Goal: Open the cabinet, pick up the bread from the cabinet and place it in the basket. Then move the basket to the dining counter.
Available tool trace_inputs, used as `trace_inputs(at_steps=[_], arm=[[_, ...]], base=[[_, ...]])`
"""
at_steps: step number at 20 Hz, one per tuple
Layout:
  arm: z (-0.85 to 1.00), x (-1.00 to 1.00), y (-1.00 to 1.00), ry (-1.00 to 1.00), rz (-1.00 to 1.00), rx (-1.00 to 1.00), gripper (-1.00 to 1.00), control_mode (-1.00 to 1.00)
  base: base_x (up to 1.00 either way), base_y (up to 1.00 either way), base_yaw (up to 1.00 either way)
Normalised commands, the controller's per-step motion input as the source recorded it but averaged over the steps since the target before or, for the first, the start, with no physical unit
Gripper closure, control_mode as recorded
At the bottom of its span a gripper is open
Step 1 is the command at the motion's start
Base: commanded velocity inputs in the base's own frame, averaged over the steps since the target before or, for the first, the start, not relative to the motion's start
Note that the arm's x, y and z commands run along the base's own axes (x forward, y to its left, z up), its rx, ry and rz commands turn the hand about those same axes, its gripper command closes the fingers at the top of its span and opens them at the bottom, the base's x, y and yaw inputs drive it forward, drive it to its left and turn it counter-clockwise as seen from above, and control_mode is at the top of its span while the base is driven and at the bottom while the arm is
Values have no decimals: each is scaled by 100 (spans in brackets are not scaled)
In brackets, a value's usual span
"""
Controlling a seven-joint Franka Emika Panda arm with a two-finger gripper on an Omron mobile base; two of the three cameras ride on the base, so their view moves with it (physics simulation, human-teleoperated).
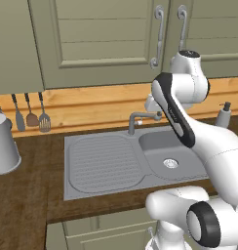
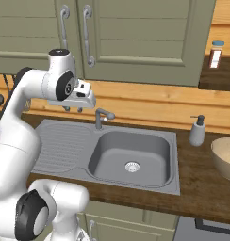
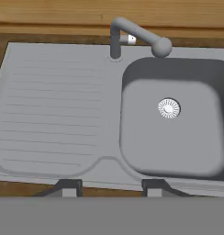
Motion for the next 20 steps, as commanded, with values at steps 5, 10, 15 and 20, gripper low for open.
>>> trace_inputs(at_steps=[5, 10, 15, 20], arm=[[0, 0, 4, -2, 0, 0, -100, -100], [49, 57, 1, 0, 3, 2, -100, -100], [100, 16, 12, -20, -3, 1, -100, -100], [99, -5, 10, -31, -7, 0, -100, -100]], base=[[0, 0, 0], [0, 0, 0], [0, 0, 0], [0, 0, 0]])
